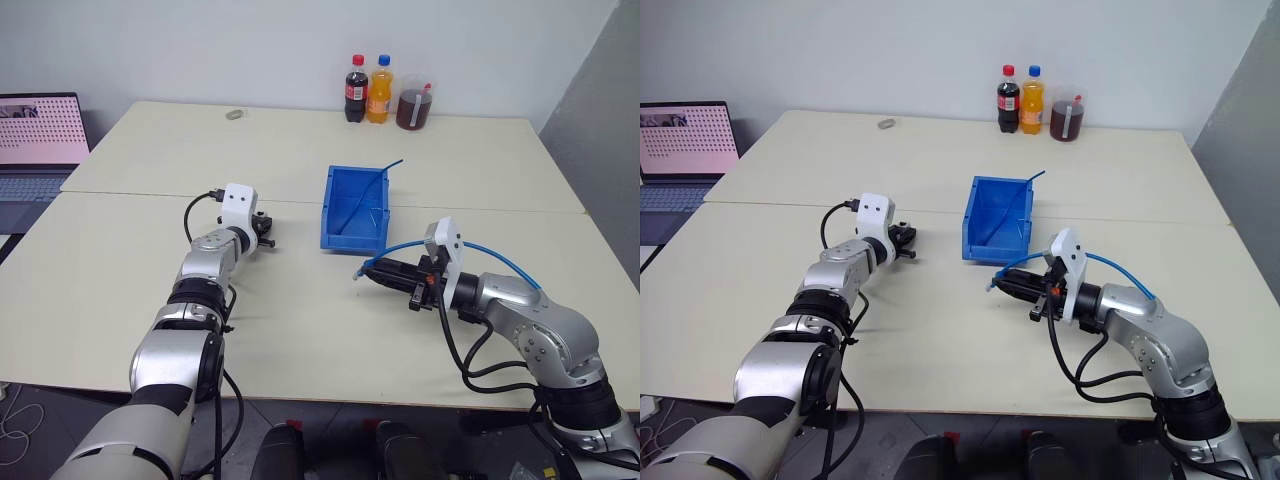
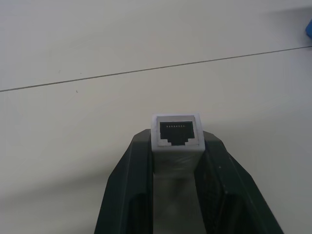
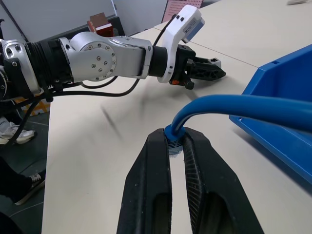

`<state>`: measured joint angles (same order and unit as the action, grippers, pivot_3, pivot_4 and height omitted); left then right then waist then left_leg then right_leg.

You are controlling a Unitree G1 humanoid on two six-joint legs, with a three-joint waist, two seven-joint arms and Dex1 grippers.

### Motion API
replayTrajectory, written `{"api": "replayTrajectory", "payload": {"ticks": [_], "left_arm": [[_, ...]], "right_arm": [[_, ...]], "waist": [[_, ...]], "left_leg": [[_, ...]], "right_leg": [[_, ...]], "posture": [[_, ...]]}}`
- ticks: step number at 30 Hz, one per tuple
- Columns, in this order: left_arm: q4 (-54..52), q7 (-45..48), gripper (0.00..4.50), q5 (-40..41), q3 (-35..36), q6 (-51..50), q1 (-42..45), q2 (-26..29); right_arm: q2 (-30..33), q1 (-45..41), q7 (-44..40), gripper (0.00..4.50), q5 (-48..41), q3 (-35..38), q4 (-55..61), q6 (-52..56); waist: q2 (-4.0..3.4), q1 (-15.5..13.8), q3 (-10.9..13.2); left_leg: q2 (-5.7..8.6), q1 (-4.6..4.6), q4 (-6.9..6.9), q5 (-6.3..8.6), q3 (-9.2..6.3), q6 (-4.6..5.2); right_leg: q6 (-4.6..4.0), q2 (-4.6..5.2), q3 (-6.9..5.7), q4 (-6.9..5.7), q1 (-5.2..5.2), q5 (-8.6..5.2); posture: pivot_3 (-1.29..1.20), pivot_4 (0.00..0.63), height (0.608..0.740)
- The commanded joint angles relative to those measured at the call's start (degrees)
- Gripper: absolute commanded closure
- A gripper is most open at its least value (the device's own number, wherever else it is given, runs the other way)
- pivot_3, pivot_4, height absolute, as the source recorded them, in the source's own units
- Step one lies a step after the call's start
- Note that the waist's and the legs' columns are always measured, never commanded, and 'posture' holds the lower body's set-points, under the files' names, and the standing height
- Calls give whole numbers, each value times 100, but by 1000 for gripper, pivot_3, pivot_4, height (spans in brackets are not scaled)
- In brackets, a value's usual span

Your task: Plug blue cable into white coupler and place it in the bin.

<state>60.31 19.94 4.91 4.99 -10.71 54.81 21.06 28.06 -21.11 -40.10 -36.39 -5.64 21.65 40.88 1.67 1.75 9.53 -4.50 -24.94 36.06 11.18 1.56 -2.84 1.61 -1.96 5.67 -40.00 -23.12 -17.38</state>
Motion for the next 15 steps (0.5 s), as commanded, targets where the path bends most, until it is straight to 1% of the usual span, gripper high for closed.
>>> {"api": "replayTrajectory", "payload": {"ticks": [1,3,6,7,9,10,12,13,15], "left_arm": [[-40,-114,3706,-61,65,93,138,77],[-109,-91,3706,-48,79,64,80,106],[-697,341,3706,59,45,-143,-221,204],[-1249,745,3706,174,-16,-336,-475,292],[-1970,1185,3706,304,-73,-624,-799,391],[-2545,1543,3706,438,-136,-825,-1077,496],[-3767,2361,3706,791,-300,-1303,-1697,786],[-4438,2949,3706,1059,-407,-1471,-2092,1030],[-5190,3579,3706,1340,-526,-1636,-2544,1339]], "right_arm": [[-17,-64,9,4406,48,63,146,-87],[-38,-76,19,4408,74,59,130,-109],[-30,-68,1,4408,133,78,150,-138],[10,-32,-15,4409,125,121,204,-133],[56,13,-30,4409,106,171,272,-123],[99,59,-32,4409,92,208,337,-120],[178,176,-17,4410,57,297,486,-129],[215,316,8,4410,-29,406,661,-111],[250,510,42,4410,-136,543,900,-75]], "waist": [[0,2,0],[0,3,0],[0,12,0],[0,14,0],[-1,25,0],[-1,17,0],[-1,18,0],[-1,14,0],[-1,16,0]], "left_leg": [[0,0,0,0,0,0],[0,0,0,0,0,0],[0,0,0,0,0,0],[-1,0,0,0,1,-1],[-2,1,-2,-1,3,-2],[-4,1,-1,-2,3,-4],[-5,0,-2,-3,3,-6],[-6,0,-2,-4,3,-7],[-7,1,-5,-5,4,-12]], "right_leg": [[0,0,0,0,0,0],[0,0,0,-1,0,0],[0,0,0,-1,0,0],[0,0,0,-2,0,0],[-1,0,2,-2,-1,1],[-2,0,1,-4,-1,1],[-3,0,1,-4,-3,0],[-4,1,1,-5,-3,0],[-8,4,3,-3,-3,-2]], "posture": [[0,150,740],[0,150,740],[0,150,740],[0,150,740],[0,150,740],[0,150,740],[0,150,740],[0,150,740],[0,150,740]]}}
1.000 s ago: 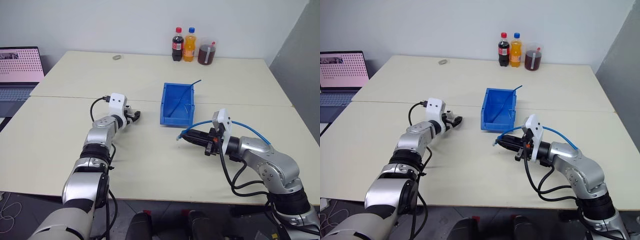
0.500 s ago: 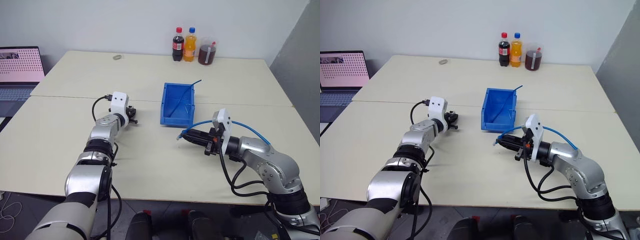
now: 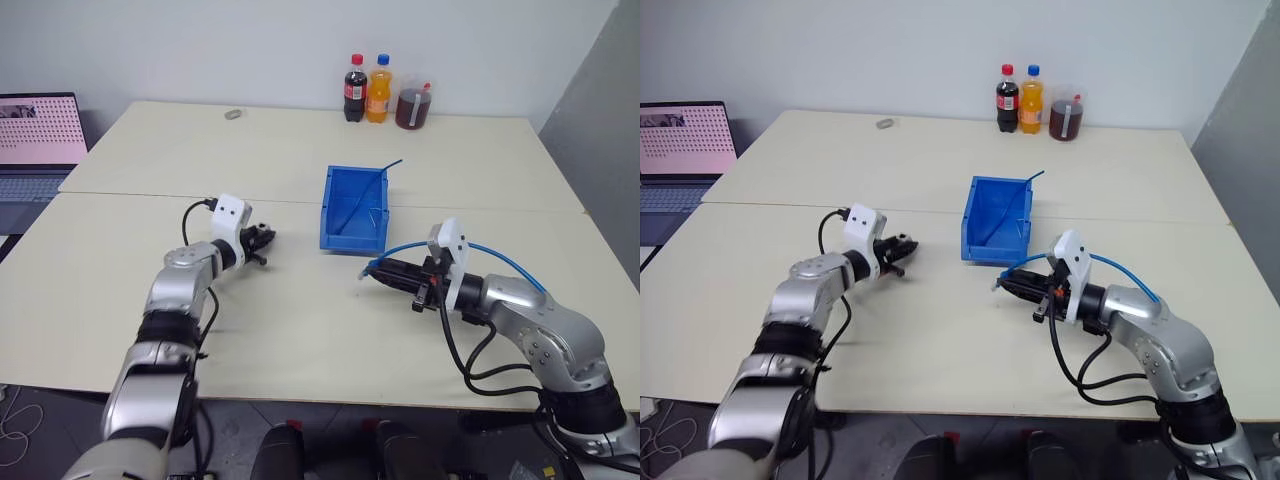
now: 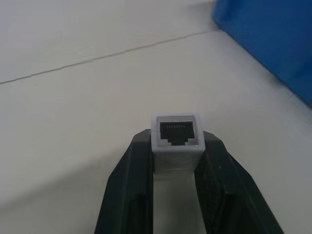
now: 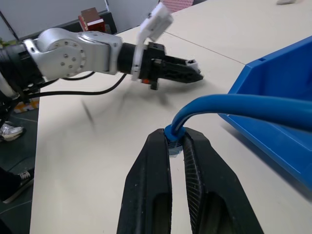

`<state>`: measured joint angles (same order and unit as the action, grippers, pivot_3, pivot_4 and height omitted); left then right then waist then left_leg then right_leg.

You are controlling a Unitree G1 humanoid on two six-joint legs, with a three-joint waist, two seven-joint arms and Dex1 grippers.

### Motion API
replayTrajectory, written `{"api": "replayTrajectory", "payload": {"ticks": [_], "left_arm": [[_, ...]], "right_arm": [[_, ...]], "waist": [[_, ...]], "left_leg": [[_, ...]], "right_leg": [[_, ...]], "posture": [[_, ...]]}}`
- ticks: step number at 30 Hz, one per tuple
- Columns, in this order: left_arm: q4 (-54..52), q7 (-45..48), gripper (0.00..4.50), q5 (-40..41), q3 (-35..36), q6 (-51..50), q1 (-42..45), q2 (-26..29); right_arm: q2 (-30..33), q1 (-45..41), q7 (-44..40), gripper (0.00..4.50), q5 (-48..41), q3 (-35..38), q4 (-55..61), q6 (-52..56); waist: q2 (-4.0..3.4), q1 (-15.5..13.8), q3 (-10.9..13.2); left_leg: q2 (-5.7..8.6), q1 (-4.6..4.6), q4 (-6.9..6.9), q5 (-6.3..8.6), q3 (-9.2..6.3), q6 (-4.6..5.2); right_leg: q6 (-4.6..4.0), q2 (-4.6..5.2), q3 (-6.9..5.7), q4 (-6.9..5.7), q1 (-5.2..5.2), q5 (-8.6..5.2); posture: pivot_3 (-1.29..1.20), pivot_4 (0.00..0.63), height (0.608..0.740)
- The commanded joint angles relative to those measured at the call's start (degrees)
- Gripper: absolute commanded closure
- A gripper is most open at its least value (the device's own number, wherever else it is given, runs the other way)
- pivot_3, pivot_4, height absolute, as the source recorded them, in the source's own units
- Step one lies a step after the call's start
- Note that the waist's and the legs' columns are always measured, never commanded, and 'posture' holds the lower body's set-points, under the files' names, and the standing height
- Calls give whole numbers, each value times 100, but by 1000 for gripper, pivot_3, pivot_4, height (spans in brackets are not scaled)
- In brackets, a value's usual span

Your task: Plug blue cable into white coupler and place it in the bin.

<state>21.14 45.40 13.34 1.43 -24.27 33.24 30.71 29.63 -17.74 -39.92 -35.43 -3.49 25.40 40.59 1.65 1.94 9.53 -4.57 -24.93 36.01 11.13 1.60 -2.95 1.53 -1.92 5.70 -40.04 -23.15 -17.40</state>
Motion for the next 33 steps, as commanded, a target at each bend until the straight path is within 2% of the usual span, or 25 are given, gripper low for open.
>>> {"api": "replayTrajectory", "payload": {"ticks": [1,4,9,13,22,33], "left_arm": [[-1548,1362,3706,549,-295,-183,-557,511],[-1786,1783,3706,347,-665,277,-674,643],[-1518,2325,3706,-7,-1266,936,-450,574],[-1117,2837,3706,-403,-1851,1585,-299,512],[-166,3021,3706,-901,-2222,2404,-11,165],[-65,3280,3706,-990,-2257,2419,47,129]], "right_arm": [[143,337,44,4410,-239,367,674,-31],[271,682,83,4410,-177,345,932,-30],[363,854,114,4410,58,160,1005,-149],[373,829,97,4410,226,36,995,-258],[353,452,-152,4410,628,-377,700,-547],[-238,-531,-499,4411,1759,-1724,-543,-1282]], "waist": [[0,-5,0],[0,-51,0],[1,-17,0],[0,-2,-1],[-1,-17,-2],[-4,-25,-5]], "left_leg": [[1,0,1,0,0,-1],[2,3,3,0,-9,0],[6,6,15,-4,-4,7],[5,10,15,-7,-4,13],[5,6,11,-6,-4,15],[5,8,16,-7,-1,15]], "right_leg": [[-3,2,-2,-2,1,-2],[0,2,-12,-3,7,-3],[46,2,2,1,10,-6],[48,-3,5,0,9,-5],[37,-5,4,0,6,-11],[43,-4,6,1,10,-8]], "posture": [[0,150,740],[0,150,740],[0,150,740],[0,150,740],[0,150,740],[0,150,740]]}}
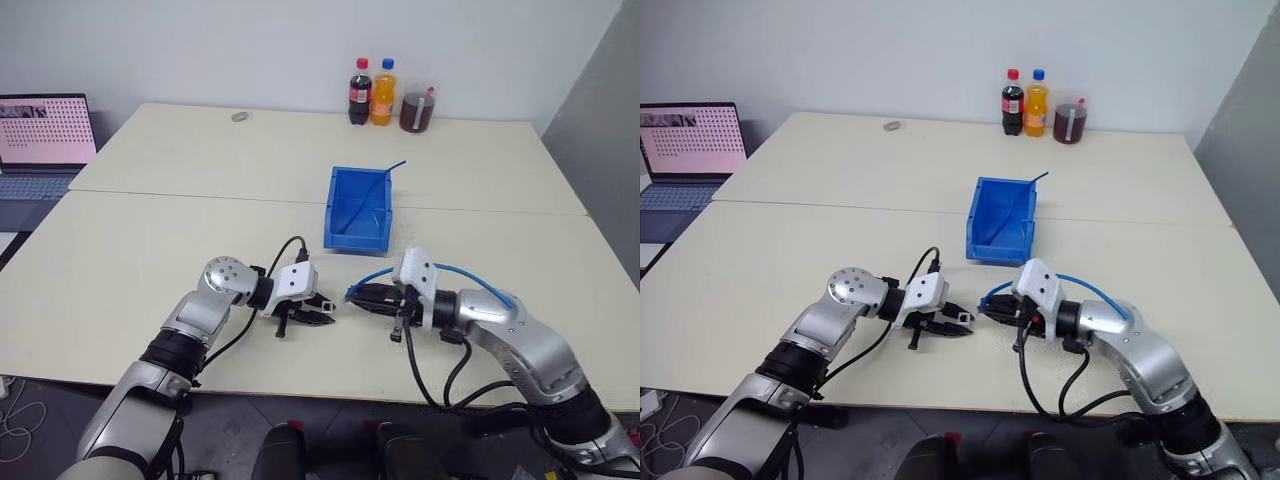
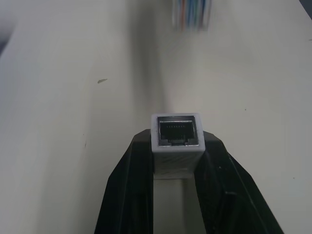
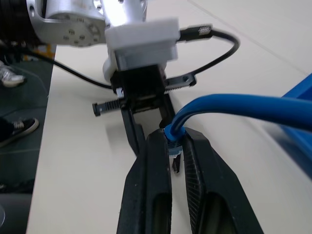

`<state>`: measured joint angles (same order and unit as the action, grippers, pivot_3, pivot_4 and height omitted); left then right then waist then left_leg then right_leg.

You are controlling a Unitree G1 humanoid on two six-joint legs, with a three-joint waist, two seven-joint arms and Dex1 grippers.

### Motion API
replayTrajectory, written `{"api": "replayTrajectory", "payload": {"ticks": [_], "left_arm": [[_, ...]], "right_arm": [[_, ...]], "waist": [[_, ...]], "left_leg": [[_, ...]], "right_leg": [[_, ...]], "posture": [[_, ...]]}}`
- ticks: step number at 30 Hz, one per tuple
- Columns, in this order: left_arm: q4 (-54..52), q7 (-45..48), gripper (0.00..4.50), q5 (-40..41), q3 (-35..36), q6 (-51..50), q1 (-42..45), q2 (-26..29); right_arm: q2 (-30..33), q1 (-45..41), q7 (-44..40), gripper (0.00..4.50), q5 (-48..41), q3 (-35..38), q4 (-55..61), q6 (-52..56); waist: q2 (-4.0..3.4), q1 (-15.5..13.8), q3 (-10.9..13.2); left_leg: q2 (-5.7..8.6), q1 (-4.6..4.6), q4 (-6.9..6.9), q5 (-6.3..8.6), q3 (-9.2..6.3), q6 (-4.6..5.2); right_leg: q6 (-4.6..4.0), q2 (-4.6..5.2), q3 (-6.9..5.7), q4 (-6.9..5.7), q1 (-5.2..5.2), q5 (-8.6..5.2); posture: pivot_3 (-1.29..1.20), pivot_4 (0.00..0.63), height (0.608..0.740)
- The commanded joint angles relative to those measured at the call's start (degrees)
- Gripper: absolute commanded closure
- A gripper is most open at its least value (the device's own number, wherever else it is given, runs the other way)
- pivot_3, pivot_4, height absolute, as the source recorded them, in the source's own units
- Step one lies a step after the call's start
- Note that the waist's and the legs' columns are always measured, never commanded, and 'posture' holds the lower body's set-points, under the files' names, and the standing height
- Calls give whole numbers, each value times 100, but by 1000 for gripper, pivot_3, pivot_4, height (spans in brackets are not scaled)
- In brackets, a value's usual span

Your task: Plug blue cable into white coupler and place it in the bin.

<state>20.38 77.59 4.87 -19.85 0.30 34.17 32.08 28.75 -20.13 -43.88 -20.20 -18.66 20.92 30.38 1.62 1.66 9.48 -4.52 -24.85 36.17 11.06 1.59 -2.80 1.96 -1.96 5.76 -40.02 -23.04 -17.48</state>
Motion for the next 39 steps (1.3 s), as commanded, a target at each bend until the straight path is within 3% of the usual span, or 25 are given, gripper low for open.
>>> {"api": "replayTrajectory", "payload": {"ticks": [1,19,39], "left_arm": [[0,67,3706,-143,-127,-48,-51,-15],[-158,55,3706,-198,-138,-93,-192,-39],[-123,-28,3706,-253,-126,-99,-211,-62]], "right_arm": [[-188,-342,-126,4411,304,-265,-164,-294],[-380,-520,-323,4411,1077,-594,-770,-515],[-373,-1313,-908,4412,1476,-1393,-797,472]], "waist": [[-1,6,0],[-3,0,-5],[-12,8,-29]], "left_leg": [[-1,0,-1,0,0,0],[-1,1,0,0,-1,0],[-1,9,0,0,-3,0]], "right_leg": [[0,0,0,-1,0,0],[-2,0,-3,-3,0,0],[-3,0,-5,-6,5,0]], "posture": [[0,150,740],[0,150,740],[0,150,740]]}}
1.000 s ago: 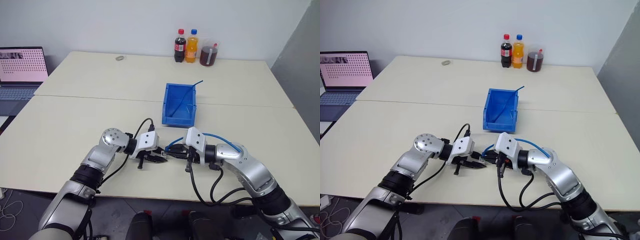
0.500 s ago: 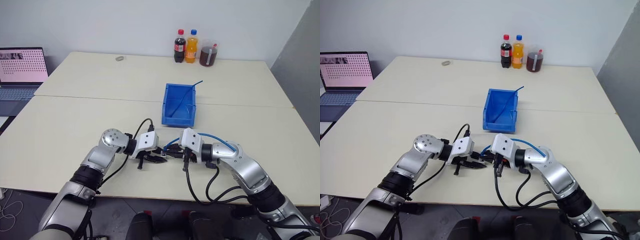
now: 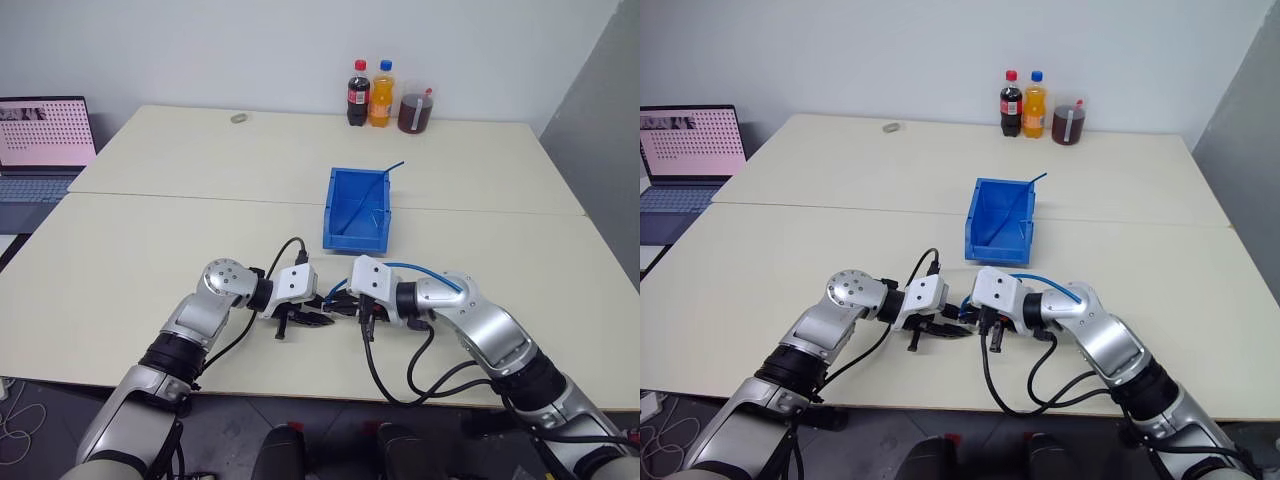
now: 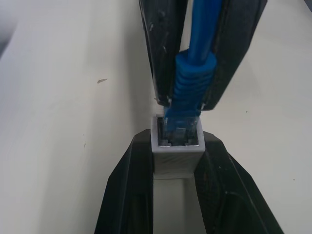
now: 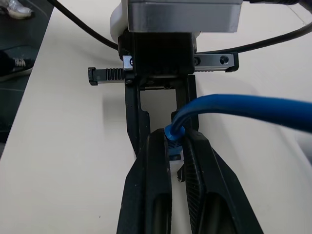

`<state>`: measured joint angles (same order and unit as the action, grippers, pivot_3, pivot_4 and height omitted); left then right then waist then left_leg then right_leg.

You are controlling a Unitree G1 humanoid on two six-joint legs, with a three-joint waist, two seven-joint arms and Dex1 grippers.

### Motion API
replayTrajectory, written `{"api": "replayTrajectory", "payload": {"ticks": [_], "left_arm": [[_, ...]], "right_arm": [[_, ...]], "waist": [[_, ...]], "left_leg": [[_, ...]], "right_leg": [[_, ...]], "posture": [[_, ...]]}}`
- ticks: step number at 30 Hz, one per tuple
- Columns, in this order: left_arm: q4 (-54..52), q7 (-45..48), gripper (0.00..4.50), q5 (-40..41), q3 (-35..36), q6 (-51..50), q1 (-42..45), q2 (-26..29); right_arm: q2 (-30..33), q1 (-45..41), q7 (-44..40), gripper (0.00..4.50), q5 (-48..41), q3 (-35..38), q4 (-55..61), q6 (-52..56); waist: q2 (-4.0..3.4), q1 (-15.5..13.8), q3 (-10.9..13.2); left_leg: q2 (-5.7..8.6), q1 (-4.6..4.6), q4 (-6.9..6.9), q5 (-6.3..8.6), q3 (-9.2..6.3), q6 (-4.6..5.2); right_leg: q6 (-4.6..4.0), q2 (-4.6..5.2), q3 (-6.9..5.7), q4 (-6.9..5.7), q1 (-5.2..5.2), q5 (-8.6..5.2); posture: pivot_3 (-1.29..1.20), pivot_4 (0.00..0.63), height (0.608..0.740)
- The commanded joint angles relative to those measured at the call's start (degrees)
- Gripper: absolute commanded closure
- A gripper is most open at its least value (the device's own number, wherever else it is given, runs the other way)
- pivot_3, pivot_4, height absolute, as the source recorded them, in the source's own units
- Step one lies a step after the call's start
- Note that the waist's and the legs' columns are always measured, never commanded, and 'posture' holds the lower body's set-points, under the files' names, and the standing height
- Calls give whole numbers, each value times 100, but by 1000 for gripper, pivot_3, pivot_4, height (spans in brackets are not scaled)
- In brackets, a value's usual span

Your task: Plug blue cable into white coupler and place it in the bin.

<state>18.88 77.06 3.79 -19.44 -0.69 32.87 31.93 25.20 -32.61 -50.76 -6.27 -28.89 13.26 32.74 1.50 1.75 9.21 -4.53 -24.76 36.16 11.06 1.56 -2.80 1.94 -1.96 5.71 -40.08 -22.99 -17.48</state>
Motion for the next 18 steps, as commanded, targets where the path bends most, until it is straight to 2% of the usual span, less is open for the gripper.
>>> {"api": "replayTrajectory", "payload": {"ticks": [1,6,12,18], "left_arm": [[32,25,3706,-145,-169,-4,-80,-53],[23,19,3706,-147,-168,-24,-100,-61],[-10,-46,3706,-172,-117,-28,-176,-60],[-21,-96,3706,-178,-99,-20,-195,-61]], "right_arm": [[27,-92,-305,4412,185,-513,-97,237],[129,-70,-486,4413,476,-836,-461,211],[174,37,-502,4419,487,-740,-592,263],[55,39,-482,4419,422,-709,-797,419]], "waist": [[-1,-1,-5],[-7,1,-59],[-4,6,-73],[-6,5,-88]], "left_leg": [[0,0,0,0,0,0],[0,2,-2,0,1,0],[0,83,-14,6,3,3],[-1,86,-16,7,5,3]], "right_leg": [[0,0,0,0,0,0],[-5,0,0,1,1,-3],[-17,1,1,11,80,-20],[-17,2,1,11,82,-23]], "posture": [[0,150,740],[0,150,740],[0,150,740],[0,150,740]]}}
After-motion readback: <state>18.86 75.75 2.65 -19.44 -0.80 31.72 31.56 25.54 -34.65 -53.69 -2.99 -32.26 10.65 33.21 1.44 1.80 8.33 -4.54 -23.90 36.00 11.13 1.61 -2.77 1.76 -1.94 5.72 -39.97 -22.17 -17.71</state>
